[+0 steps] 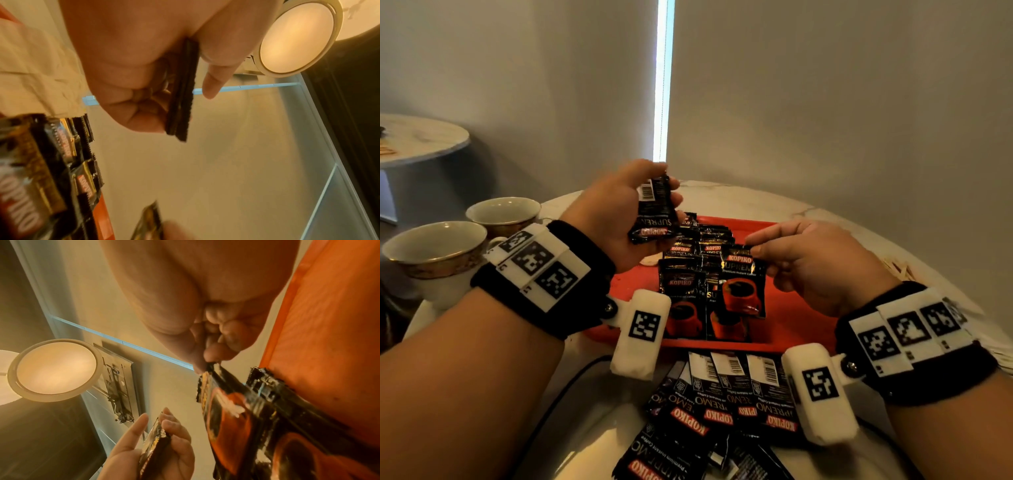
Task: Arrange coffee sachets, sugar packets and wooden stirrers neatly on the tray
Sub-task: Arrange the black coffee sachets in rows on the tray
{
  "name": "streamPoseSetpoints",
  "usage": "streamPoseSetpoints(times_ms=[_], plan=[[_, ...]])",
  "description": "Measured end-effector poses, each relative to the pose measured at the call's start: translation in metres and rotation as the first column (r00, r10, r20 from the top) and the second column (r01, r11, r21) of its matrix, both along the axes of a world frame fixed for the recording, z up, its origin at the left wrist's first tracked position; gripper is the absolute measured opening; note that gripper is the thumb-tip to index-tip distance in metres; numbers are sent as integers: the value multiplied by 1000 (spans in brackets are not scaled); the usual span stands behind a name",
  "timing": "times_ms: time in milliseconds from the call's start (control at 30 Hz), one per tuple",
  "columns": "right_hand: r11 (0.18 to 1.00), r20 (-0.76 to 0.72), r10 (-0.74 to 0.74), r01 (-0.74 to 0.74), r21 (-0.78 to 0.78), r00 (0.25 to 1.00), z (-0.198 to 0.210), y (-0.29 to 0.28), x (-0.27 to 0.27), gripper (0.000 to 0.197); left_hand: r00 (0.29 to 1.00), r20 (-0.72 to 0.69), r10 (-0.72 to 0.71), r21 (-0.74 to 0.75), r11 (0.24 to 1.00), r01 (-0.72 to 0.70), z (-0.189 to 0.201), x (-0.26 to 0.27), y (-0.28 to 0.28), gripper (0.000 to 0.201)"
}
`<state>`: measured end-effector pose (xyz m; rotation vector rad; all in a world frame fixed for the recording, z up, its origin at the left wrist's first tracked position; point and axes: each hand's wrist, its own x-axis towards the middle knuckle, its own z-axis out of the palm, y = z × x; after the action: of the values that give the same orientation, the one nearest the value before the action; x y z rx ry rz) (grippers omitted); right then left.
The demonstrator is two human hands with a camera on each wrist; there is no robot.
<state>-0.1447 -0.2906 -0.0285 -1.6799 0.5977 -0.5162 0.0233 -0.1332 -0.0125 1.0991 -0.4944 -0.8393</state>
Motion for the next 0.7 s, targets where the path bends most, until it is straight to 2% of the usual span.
streamPoseSetpoints(times_ms=[100, 367, 700], plan=[[999, -89, 29, -33, -34, 996, -4, 1, 0, 17, 999, -23, 28, -20, 999, -28, 2, 3, 3, 29], [994, -191, 70, -86, -74, 979, -4, 8, -2, 17, 997, -44, 61, -18, 998, -62, 4, 2, 4, 31], [989, -255, 90, -117, -90, 963, -3, 10, -3, 15, 995, -95, 37, -30, 999, -40, 4, 3, 5, 36]])
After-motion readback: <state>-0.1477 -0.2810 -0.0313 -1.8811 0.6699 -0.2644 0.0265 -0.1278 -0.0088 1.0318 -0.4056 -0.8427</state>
